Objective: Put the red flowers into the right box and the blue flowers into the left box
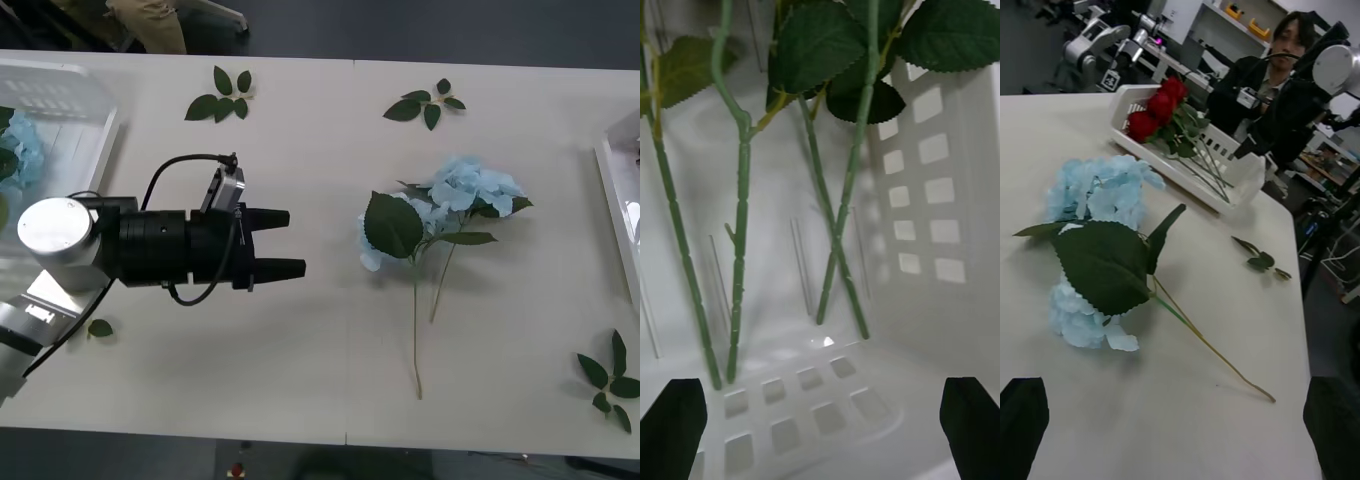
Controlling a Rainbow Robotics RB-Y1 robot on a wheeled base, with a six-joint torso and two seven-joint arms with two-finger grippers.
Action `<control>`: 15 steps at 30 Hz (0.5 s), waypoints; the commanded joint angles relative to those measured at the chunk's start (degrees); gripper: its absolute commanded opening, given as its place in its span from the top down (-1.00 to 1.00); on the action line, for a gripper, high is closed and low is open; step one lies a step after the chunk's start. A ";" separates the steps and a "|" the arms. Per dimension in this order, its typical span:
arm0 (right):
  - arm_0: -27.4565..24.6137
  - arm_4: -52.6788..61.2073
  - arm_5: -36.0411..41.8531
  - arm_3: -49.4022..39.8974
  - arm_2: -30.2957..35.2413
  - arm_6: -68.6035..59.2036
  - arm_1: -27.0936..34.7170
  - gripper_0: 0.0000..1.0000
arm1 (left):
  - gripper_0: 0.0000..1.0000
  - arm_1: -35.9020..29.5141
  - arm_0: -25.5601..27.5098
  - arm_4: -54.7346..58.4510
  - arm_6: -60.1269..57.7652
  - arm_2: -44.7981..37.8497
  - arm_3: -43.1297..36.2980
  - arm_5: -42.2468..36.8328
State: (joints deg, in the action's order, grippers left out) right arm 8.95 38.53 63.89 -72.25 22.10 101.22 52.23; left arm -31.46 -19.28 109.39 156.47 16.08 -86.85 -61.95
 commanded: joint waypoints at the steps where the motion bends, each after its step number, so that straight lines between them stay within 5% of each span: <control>1: 1.24 1.81 2.64 -2.28 0.14 -0.06 2.26 -0.83 | -1.00 -0.62 -5.24 3.20 -1.47 -1.41 4.85 -5.55; 15: 0.71 6.64 14.77 -21.71 -6.36 -7.53 0.33 -0.83 | -1.00 1.49 -9.37 5.66 -1.47 -1.85 10.30 -11.26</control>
State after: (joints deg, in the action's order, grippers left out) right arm 9.11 43.52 77.94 -89.73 14.91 99.86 52.21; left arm -30.96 -27.72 114.86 156.47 15.94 -75.26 -72.82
